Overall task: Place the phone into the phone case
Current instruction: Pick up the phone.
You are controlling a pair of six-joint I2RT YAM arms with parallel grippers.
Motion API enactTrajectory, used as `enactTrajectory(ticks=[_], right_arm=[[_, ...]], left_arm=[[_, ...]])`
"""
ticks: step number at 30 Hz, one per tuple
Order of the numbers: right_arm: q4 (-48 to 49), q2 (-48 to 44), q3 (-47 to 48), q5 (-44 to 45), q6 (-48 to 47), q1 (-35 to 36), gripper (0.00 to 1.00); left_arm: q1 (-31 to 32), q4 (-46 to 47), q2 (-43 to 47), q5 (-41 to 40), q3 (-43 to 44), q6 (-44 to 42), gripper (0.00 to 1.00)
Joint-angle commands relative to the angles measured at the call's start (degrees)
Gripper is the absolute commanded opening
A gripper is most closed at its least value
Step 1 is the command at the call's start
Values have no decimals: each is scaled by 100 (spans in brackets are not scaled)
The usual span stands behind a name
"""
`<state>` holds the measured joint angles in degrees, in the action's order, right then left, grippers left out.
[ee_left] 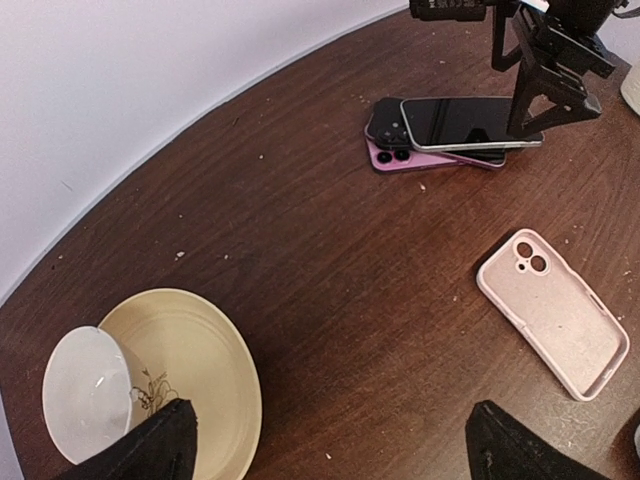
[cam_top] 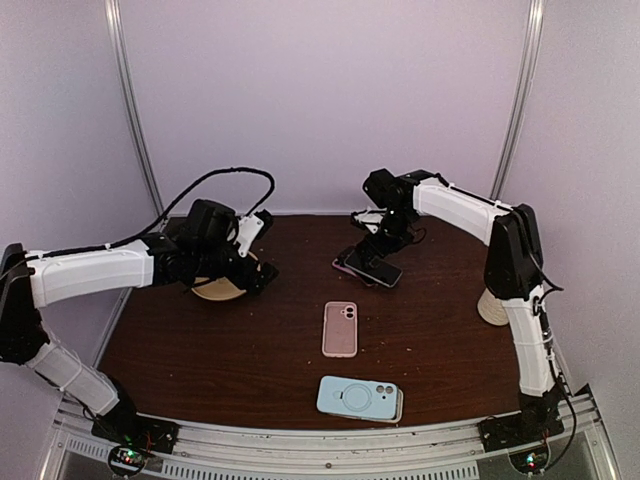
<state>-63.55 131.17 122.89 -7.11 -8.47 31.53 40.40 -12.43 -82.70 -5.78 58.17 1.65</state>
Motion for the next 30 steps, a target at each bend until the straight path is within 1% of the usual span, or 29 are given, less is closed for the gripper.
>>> enactTrajectory(ticks=[1, 6, 12, 17, 22, 25, 27, 29, 30], right_arm=[[527, 178, 97, -330, -220, -77, 99], [811, 518, 155, -290, -360, -203, 99], [879, 854, 323, -561, -436, -270, 99], [805, 1027, 373, -395, -484, -268, 99], [612, 994, 438, -326, -578, -270, 88], [569, 901, 429, -213, -632, -266, 84], [563, 832, 430, -115, -674, -270, 79], [554, 773, 433, -62, -710, -265, 78], [550, 755, 437, -51, -721, -269, 79]], left_arm=[[-179, 356, -203, 127, 108, -98, 97], [-366, 328, -451, 327, 140, 81, 98], [-384, 275, -575, 468, 160, 99, 97], [-385, 273, -636, 489, 202, 72, 98], [-393, 263, -645, 578, 222, 81, 98], [-393, 279, -629, 578, 225, 56, 97], [-392, 268, -625, 578, 230, 55, 98], [-396, 260, -603, 578, 222, 55, 97], [-390, 258, -600, 710, 214, 55, 98]])
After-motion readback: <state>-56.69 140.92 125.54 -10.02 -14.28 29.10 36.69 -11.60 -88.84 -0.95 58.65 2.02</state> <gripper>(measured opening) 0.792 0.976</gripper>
